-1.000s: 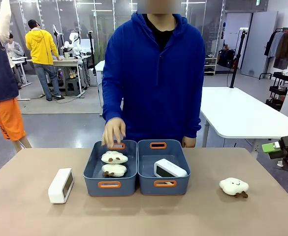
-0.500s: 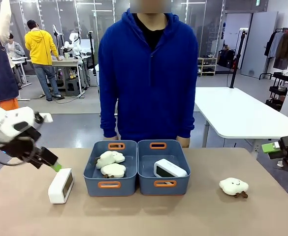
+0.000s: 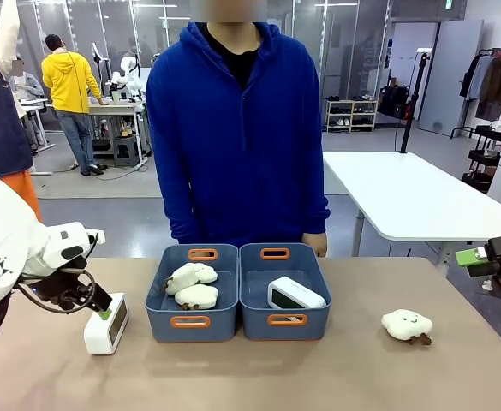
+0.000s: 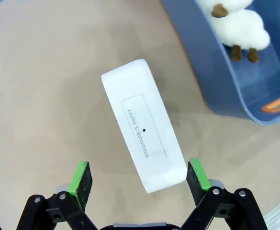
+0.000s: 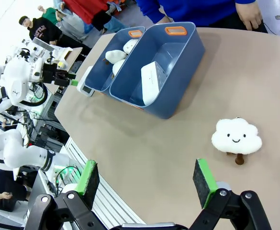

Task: Sort the digital clocks into the basket.
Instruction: Pick up the Digital clock from the table and place it into the empty Plastic storage basket.

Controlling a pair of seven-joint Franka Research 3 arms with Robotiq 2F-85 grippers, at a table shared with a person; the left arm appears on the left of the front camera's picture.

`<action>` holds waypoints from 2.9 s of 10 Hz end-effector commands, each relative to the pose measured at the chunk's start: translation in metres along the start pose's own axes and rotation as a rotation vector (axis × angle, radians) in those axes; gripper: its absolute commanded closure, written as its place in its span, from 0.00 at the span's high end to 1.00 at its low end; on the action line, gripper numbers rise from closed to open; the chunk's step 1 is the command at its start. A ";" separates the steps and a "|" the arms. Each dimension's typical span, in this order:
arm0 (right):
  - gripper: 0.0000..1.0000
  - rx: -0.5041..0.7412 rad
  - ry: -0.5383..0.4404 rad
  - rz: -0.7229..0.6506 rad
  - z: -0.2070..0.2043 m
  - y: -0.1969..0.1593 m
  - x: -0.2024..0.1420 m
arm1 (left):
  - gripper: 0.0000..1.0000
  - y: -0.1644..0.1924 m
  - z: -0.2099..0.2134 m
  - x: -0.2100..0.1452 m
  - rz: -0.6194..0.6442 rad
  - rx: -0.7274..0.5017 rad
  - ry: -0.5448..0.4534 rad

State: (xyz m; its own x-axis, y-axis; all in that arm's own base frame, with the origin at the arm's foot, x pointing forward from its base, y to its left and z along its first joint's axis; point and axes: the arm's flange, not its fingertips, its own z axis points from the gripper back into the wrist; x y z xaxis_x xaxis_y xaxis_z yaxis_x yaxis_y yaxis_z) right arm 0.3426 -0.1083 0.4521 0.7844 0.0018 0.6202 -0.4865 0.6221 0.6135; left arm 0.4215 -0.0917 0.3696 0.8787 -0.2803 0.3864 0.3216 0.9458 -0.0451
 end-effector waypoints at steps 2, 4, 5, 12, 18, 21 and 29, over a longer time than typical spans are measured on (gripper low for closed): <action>1.00 0.006 0.000 0.010 0.002 0.000 -0.001 | 1.00 -0.002 -0.026 0.018 0.070 -0.053 -0.018; 1.00 0.006 0.000 0.010 0.002 0.000 -0.001 | 1.00 -0.004 -0.033 0.018 0.071 -0.036 -0.016; 1.00 0.006 0.000 0.010 0.002 0.000 -0.001 | 1.00 -0.003 -0.042 0.016 0.059 -0.016 0.000; 1.00 0.006 0.000 0.010 0.002 0.000 -0.001 | 0.02 -0.008 -0.031 0.029 0.057 -0.062 0.001; 1.00 0.006 0.000 0.010 0.002 0.000 -0.001 | 0.42 -0.078 0.090 0.108 -0.098 -0.147 -0.191; 1.00 0.006 0.000 0.010 0.002 0.000 -0.001 | 0.42 -0.163 0.089 0.145 -0.177 -0.263 -0.257; 1.00 0.006 0.000 0.010 0.002 0.000 -0.001 | 0.42 -0.258 -0.020 0.158 0.014 -0.392 -0.241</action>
State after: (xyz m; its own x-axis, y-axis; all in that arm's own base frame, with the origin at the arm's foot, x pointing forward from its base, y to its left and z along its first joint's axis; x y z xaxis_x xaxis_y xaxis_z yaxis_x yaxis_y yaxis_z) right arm 0.3424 -0.1086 0.4522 0.7846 0.0015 0.6200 -0.4858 0.6228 0.6133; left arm 0.4775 -0.3790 0.4202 0.7858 -0.2494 0.5659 0.4988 0.7965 -0.3417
